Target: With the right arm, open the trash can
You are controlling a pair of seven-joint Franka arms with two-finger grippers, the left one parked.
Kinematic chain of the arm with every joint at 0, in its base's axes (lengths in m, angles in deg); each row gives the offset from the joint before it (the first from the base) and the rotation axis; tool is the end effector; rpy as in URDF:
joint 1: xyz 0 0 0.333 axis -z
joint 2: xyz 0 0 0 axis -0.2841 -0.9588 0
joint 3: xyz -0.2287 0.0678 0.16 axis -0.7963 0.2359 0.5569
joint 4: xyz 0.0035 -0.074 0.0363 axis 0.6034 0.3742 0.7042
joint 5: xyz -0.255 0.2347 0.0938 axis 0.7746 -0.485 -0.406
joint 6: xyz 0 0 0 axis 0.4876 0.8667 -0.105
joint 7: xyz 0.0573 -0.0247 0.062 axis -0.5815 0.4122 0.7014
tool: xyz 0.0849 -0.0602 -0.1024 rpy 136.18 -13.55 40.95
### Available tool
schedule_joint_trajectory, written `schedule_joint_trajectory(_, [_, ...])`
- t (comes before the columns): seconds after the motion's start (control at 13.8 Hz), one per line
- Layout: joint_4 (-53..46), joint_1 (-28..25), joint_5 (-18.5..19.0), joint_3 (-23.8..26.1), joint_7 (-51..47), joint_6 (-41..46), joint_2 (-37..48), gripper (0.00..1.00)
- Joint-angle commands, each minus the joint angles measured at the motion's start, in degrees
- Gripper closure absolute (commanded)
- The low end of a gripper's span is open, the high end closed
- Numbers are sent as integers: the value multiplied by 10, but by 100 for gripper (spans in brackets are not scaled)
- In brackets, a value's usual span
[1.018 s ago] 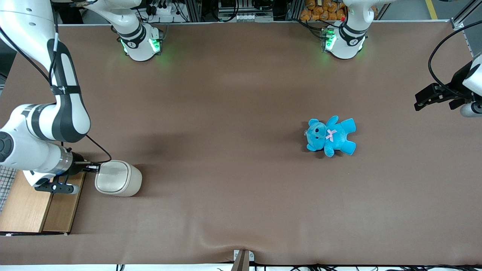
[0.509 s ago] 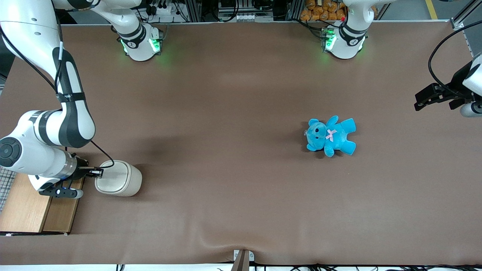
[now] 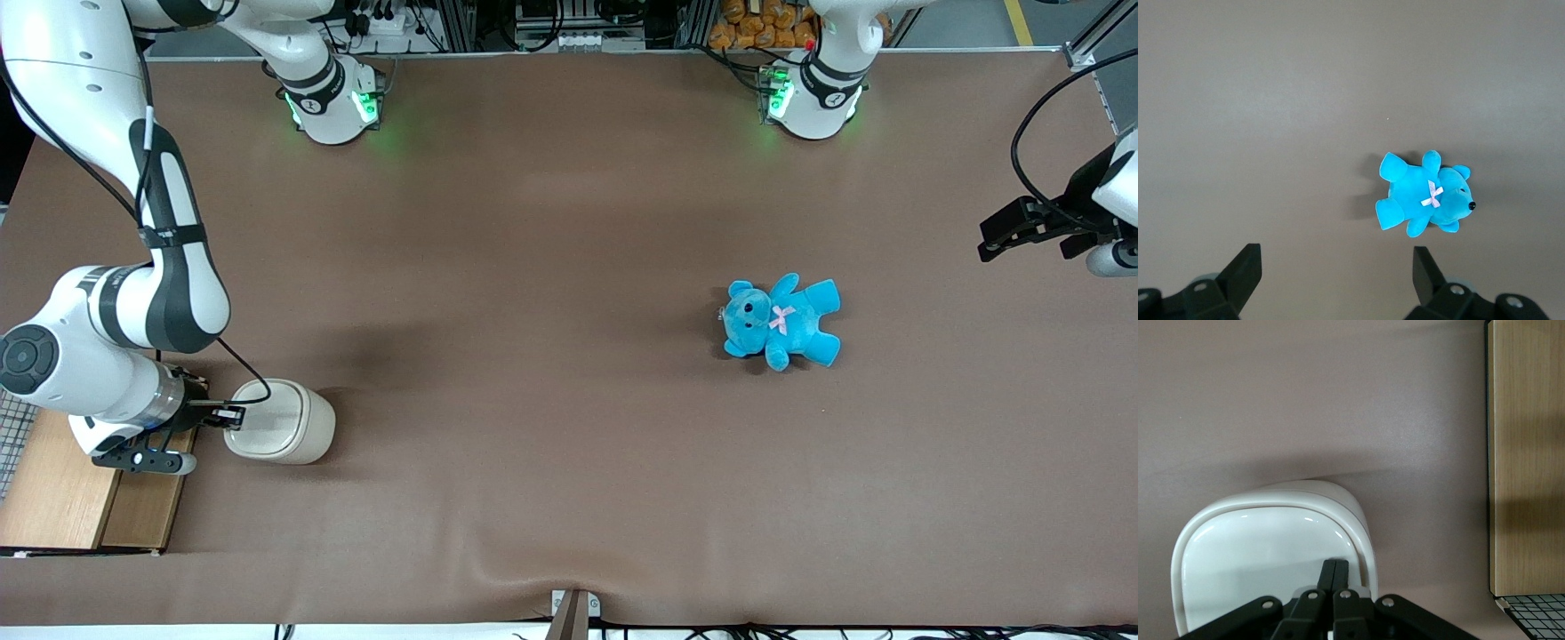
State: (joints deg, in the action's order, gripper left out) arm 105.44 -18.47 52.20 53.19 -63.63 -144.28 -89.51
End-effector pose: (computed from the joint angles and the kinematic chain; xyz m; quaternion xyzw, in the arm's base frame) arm 0.6586 -0.0202 0.2698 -0.9985 0.0514 -0.0147 0.0122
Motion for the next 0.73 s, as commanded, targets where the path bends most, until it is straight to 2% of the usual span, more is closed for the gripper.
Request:
schedule_joint_trajectory(0.0, [-8,-1,-8,0,-6,-4,-12,100])
schedule_joint_trajectory(0.15, [-15,-3,-8,0,-3,6,-8,100])
schedule_joint_trajectory(0.36, [-58,-3,-9,0,-5,77,-7,100])
schedule_joint_trajectory(0.65, [-83,-9,-10,3,-31,129,-4,100])
